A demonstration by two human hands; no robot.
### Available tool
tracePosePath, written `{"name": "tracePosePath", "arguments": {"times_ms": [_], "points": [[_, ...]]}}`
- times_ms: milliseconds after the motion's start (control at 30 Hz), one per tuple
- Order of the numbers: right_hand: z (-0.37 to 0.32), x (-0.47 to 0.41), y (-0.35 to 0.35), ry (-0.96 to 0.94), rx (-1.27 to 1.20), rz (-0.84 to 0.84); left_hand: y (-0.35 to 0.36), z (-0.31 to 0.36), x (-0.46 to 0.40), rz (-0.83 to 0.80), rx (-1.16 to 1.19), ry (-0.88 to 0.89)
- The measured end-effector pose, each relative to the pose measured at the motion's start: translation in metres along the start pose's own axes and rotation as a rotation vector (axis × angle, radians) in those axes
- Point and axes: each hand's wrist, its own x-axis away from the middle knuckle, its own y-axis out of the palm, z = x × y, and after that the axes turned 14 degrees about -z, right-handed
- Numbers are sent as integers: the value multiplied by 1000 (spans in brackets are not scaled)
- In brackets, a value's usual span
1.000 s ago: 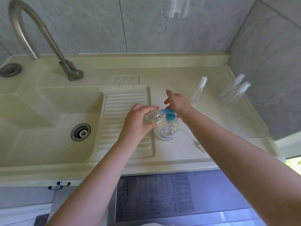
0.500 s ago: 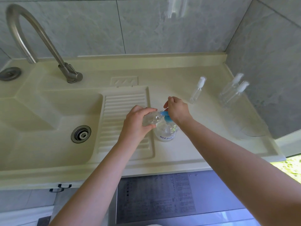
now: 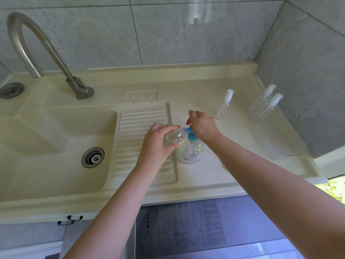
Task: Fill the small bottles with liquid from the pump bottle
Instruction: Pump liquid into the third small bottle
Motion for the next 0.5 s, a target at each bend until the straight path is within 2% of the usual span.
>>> {"name": "tracePosePath", "arguments": {"times_ms": [167, 333, 500], "points": [[5, -2, 8, 16, 22, 79, 1, -5, -1, -18, -10, -11], [0, -4, -2, 29, -3, -8, 1, -2, -2, 1, 5, -1], [0, -8, -3, 34, 18, -18, 0, -2, -2, 4, 5, -3]]}}
